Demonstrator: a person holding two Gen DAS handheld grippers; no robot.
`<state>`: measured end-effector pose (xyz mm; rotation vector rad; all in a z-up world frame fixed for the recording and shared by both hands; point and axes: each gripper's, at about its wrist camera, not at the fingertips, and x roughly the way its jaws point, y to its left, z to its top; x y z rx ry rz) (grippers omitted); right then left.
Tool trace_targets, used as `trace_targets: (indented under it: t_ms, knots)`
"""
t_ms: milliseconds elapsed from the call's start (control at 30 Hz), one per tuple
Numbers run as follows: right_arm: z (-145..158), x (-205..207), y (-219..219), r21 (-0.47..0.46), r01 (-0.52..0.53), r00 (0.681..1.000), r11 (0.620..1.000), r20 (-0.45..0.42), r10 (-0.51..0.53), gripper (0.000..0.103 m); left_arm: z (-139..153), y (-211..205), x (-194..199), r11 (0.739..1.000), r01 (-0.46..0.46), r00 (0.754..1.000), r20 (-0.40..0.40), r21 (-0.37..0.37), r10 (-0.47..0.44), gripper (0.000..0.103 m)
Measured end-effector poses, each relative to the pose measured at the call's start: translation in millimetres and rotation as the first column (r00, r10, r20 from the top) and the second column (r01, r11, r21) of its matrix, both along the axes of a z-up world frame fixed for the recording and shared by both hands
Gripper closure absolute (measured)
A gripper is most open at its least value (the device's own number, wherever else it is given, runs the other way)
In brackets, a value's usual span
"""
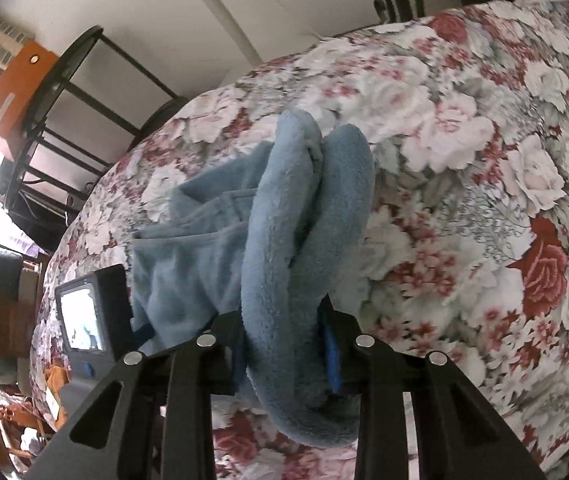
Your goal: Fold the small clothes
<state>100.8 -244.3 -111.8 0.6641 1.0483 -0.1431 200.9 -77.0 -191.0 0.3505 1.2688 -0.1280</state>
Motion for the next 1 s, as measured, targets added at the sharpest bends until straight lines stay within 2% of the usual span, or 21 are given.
trace_targets:
  t_ms: [133,333,500,600,700,800,867,933,1000]
  knots:
    - [15.3,9.6,30.8,-0.057,-0.050,0.999,0.997,0.001,0.050,0.074,13.2,16.0,2.4,0.999,-0.031,1.000,-0.002,-0.038,0.031,0.004]
    - [29.5,24.5,68.8,-0.066,-0.082,0.996,0.994,0.011,0.083,0.075,35.3,53.4,11.1,0.985,-0.108,0.994,-0.034,-0.137,0.104,0.004]
    - [44.2,38.6,108.5,-0.074,-0.124,0.992,0.990,0.030,0.126,0.076,49.2,74.7,10.5,0.983,-0.105,0.994,-0.024,-0.151,0.102,0.005]
    - [47.8,49.1,135.6,-0.100,-0.164,0.985,0.981,0.044,0.169,0.076,56.8,104.1,15.9,0.980,-0.149,0.989,0.001,-0.135,0.150,0.005]
    - [39.6,59.5,160.9,-0.115,-0.216,0.974,0.970,0.037,0.222,0.076,51.9,134.5,21.7,0.971,-0.188,0.982,-0.032,-0.150,0.186,0.005]
    - [19.1,70.6,182.5,-0.107,-0.262,0.964,0.959,0.010,0.265,0.076,43.9,161.0,20.1,0.968,-0.209,0.978,-0.036,-0.137,0.206,0.005]
    - [-3.5,78.5,196.0,-0.096,-0.315,0.949,0.944,-0.039,0.312,0.076,38.8,183.1,21.5,0.967,-0.222,0.975,-0.041,-0.127,0.218,0.005]
    - [-25.1,83.9,200.0,-0.077,-0.318,0.947,0.945,-0.075,0.313,0.074,33.7,200.7,22.7,0.964,-0.238,0.971,-0.050,-0.116,0.234,0.005]
    - [-35.8,88.2,201.7,-0.055,-0.322,0.945,0.945,-0.074,0.318,0.071,26.8,218.9,22.9,0.964,-0.247,0.968,-0.057,-0.094,0.243,0.005]
